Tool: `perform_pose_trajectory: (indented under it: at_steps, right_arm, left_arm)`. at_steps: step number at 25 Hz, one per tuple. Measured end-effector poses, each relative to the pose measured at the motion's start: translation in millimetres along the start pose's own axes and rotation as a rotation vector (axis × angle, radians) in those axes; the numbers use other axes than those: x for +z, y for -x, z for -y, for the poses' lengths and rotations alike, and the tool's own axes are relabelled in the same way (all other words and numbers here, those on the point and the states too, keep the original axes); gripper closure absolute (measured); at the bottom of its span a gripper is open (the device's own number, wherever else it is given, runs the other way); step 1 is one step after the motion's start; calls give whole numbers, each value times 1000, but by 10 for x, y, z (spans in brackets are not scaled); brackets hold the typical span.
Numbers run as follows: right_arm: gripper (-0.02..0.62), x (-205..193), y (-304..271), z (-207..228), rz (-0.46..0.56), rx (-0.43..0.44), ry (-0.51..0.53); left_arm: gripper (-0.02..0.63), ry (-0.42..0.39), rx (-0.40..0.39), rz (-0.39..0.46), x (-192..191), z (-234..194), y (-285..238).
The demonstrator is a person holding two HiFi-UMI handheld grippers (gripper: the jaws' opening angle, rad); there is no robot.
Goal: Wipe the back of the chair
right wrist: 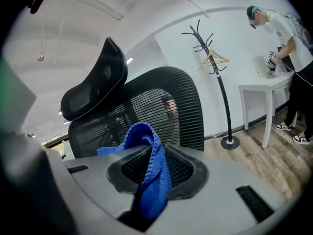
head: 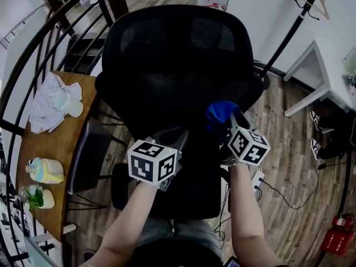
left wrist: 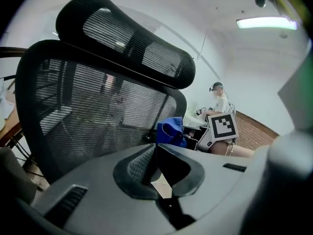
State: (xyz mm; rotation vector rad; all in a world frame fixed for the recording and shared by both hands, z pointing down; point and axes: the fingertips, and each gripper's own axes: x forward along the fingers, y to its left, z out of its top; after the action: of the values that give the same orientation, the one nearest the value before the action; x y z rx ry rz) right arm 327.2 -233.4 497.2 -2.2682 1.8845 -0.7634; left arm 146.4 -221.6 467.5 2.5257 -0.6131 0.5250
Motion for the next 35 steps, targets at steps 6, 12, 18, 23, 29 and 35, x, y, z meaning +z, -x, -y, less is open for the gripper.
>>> perform_pose_trajectory:
  at_steps: [6, 12, 18, 23, 29, 35]
  right_arm:
    - [502, 45, 76, 210, 12, -51, -32]
    - [502, 130, 213, 176, 53, -77, -69]
    - [502, 114, 371, -124, 89, -33, -95]
    - [502, -110, 377, -554, 67, 38, -110]
    - [502, -552, 192, -1249, -53, 203, -67]
    - [502, -854, 68, -1826, -125, 301, -36]
  left_arm:
    - [584, 4, 5, 0, -20, 19, 16]
    - [584, 7, 36, 4, -38, -81, 126]
    - [584, 23, 58, 24, -36, -199, 319]
    - [584, 51, 84, 35, -91, -362, 524]
    - [584, 68, 113, 32, -225, -572, 762]
    - [584, 102, 151, 32, -364, -841, 1026]
